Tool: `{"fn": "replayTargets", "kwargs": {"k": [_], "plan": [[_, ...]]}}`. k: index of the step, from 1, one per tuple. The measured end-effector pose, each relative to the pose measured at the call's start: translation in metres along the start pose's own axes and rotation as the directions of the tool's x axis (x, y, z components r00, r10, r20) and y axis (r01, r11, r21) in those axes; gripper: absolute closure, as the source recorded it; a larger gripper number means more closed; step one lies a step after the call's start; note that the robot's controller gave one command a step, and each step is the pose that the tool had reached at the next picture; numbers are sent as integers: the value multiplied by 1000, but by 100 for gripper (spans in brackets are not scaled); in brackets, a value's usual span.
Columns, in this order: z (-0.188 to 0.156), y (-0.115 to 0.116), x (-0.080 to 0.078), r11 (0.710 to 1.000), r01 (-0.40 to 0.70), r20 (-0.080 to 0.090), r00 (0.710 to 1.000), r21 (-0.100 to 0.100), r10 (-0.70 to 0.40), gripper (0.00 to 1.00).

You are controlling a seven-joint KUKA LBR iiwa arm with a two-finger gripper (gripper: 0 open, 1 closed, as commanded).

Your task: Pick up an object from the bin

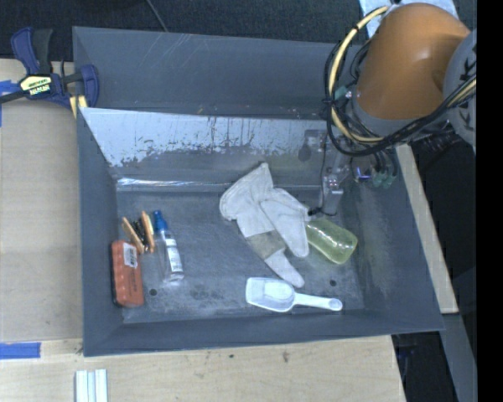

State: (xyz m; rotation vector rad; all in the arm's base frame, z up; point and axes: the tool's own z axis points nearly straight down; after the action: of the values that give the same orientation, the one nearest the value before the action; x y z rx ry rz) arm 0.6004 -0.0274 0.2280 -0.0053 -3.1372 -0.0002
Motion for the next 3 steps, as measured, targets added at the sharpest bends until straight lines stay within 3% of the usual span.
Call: {"fn": "replayTargets", "kwargs": {"k": [1,2,3], "plan": [[-5,0,-1,1000,0,9,1000,0,0,0],[48,12,-11,998,58,15,998,2,-58,0],[114,12,21,996,87,11,996,1,-88,0]]}}
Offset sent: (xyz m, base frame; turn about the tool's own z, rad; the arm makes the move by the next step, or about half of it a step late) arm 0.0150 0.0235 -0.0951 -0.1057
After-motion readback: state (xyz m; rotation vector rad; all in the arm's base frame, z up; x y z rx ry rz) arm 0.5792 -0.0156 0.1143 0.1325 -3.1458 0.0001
